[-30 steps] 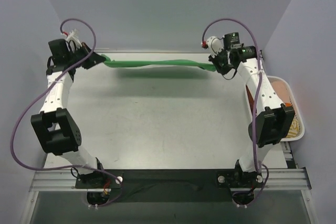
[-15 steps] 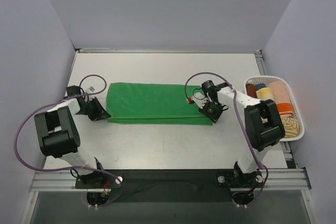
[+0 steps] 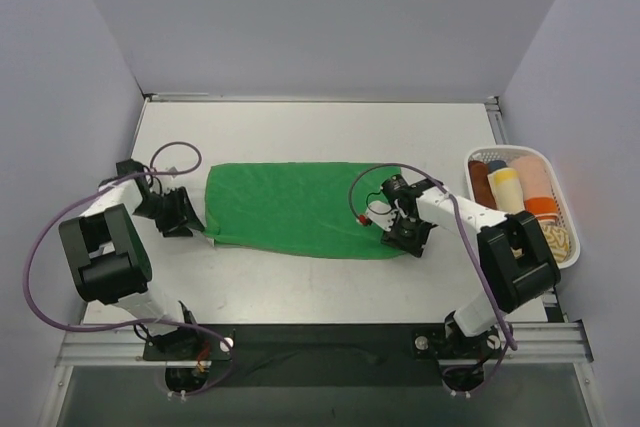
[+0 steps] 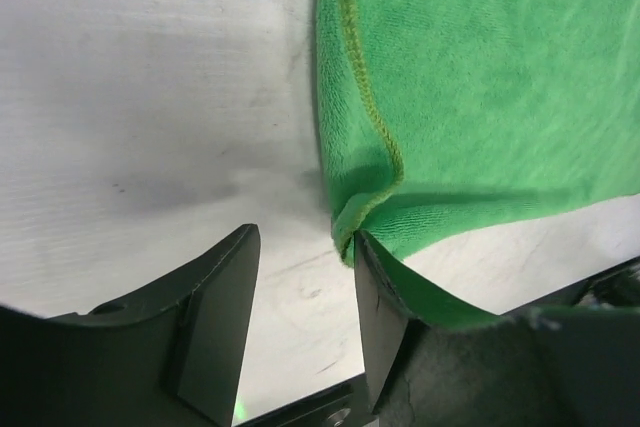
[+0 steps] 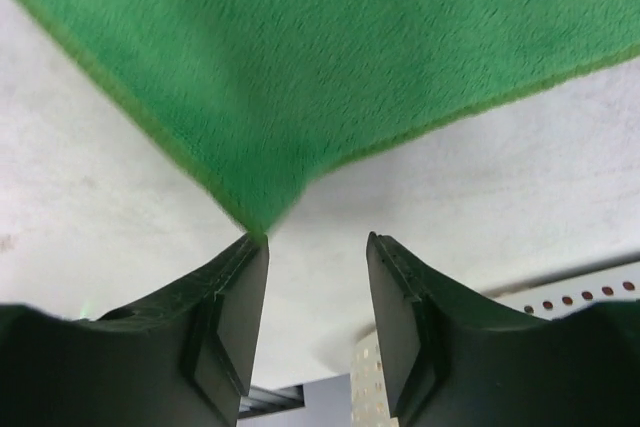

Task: Roll the towels
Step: Flatten the towel

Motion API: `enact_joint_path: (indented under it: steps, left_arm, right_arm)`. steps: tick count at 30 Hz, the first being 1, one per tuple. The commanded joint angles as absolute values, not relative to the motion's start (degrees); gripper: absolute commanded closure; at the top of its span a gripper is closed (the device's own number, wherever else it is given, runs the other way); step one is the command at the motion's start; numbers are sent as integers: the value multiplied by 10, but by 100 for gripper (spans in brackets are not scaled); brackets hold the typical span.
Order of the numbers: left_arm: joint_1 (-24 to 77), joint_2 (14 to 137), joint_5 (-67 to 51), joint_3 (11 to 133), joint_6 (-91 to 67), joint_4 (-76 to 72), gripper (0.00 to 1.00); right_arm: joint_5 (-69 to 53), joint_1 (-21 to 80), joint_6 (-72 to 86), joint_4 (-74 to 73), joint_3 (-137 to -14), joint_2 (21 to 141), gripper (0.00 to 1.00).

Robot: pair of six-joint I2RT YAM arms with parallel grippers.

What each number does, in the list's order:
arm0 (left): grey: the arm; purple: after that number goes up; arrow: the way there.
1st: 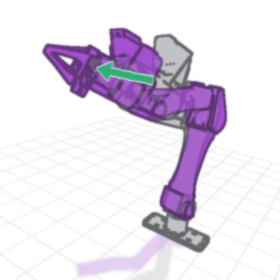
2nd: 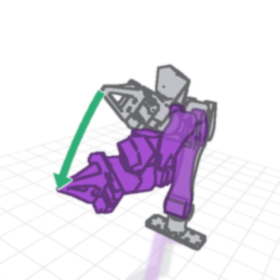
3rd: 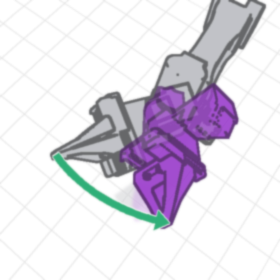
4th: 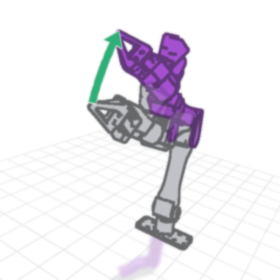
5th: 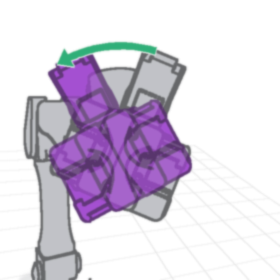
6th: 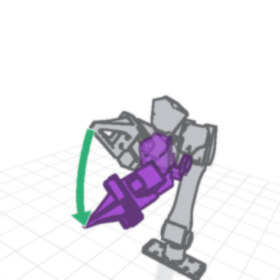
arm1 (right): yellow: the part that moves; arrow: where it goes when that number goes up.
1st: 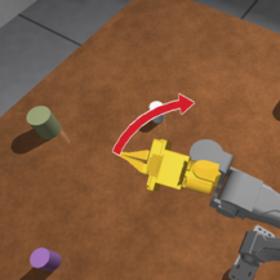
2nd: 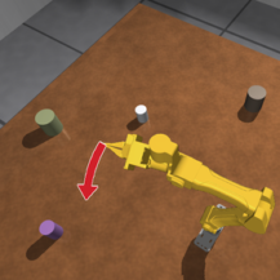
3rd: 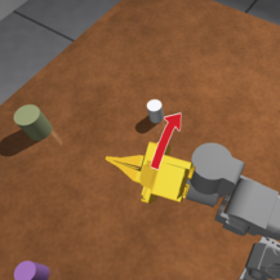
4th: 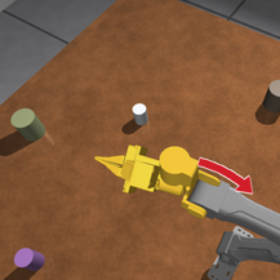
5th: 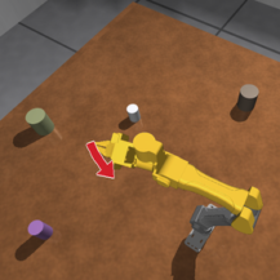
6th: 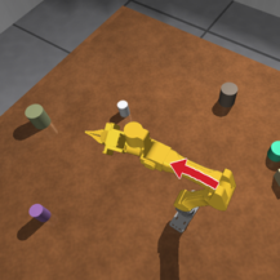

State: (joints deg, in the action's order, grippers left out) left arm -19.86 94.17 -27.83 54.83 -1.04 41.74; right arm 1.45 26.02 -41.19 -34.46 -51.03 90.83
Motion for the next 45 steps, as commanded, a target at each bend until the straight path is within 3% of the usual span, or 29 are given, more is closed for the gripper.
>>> enact_joint_path:
  steps: [1,3,7,14,19,23,30,36,44,45]
  left_arm:
    - [-207,929,-251,620,129,554,47]
    - [-215,919,-251,642,196,600,46]
    - [-212,883,-279,655,269,611,45]
    - [-126,870,-304,678,244,561,46]
    - [19,856,-181,657,195,522,44]
    - [80,866,-86,625,170,484,44]
    - [90,916,19,599,149,471,68]
    - [72,870,54,556,175,492,100]
    - [3,851,87,507,219,523,98]
    - [-17,853,72,510,221,526,86]
  right_arm:
    - [30,269,-437,-415,-509,857,53]
    - [5,272,-438,-452,-517,839,47]
    - [-43,270,-422,-499,-546,796,46]
    - [-125,258,-298,-513,-642,878,60]
    - [-201,224,-211,-512,-679,946,64]
    - [-229,201,-187,-512,-691,989,66]
    - [-219,200,-173,-501,-678,1044,69]
    - [-194,200,-177,-502,-664,1058,69]
    - [-190,207,-182,-511,-652,1050,68]
    - [-192,207,-184,-513,-652,1039,67]
